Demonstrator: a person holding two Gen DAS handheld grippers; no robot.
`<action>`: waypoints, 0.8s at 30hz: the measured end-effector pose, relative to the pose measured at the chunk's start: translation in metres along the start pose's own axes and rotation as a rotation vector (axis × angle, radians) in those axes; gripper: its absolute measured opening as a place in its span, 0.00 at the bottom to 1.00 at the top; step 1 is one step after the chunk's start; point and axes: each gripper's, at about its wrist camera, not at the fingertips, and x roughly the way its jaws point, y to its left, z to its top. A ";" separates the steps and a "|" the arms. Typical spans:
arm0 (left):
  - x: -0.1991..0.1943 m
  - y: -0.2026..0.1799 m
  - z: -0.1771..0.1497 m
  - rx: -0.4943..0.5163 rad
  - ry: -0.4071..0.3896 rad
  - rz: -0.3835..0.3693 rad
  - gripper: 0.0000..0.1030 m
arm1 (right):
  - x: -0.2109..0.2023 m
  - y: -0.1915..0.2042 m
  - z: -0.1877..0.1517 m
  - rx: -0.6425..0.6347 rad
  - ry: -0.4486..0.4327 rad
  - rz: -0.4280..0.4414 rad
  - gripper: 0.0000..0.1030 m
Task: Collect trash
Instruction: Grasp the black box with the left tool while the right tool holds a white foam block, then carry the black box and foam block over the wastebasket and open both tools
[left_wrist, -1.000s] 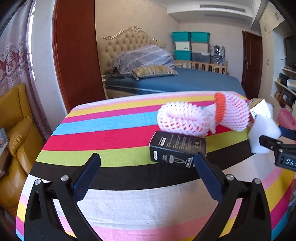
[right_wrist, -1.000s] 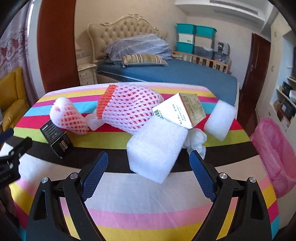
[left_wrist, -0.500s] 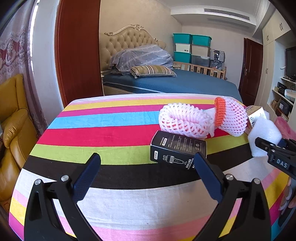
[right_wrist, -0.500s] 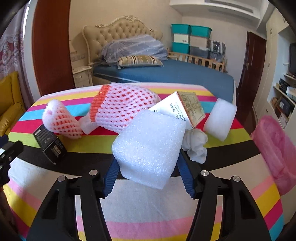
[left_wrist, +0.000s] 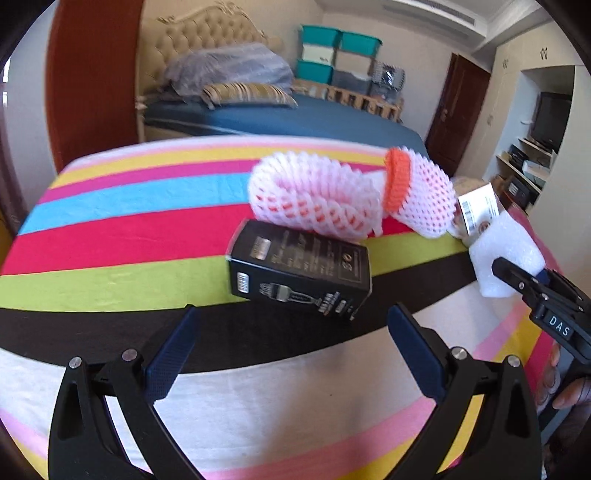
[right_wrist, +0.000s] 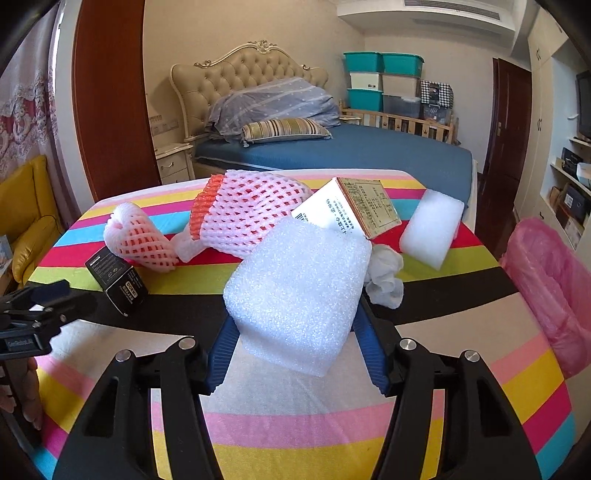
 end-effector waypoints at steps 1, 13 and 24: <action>0.004 0.000 0.002 0.003 0.011 0.006 0.95 | 0.000 -0.001 0.000 0.007 0.000 0.003 0.55; 0.032 -0.002 0.021 0.070 0.056 0.040 0.80 | 0.001 0.002 -0.002 -0.002 0.004 0.009 0.55; -0.009 -0.035 0.009 0.194 -0.174 0.196 0.80 | -0.003 0.008 -0.003 -0.030 -0.014 0.010 0.55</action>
